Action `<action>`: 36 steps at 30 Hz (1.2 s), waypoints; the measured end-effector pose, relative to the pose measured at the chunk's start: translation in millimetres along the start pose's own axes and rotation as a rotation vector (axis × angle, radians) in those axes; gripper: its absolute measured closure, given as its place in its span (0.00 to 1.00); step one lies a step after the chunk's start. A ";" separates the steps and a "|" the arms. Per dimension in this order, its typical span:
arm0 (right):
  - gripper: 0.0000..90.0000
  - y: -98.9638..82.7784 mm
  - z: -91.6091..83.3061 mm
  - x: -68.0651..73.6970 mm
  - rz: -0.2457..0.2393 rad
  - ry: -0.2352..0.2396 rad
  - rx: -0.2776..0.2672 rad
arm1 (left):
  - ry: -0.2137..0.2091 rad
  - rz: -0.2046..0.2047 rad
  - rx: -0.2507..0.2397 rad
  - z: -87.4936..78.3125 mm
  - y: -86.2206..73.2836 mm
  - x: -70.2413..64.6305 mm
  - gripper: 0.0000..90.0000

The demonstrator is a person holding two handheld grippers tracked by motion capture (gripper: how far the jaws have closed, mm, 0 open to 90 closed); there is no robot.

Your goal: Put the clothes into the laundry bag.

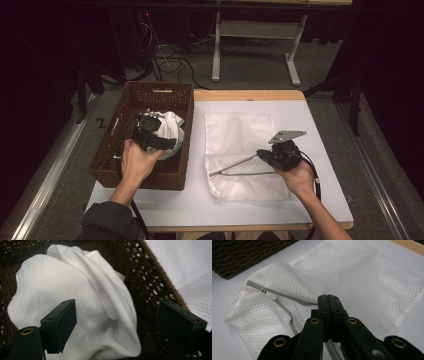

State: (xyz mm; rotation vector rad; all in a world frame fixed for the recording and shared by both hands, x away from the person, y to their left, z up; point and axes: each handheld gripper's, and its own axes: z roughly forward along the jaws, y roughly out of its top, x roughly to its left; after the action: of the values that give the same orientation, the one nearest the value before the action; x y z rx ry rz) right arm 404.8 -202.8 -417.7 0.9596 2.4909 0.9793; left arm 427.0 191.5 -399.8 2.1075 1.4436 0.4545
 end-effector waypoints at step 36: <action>1.00 -6.8 -1.8 -2.1 0.014 0.007 -0.002 | 0.044 -0.118 0.125 69.9 30.2 36.1 0.16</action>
State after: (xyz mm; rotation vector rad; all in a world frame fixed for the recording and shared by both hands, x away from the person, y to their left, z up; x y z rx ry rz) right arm 402.2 -208.8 -420.9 0.9752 2.4921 0.9915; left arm 501.6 199.7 -438.2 2.1052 1.6504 0.3760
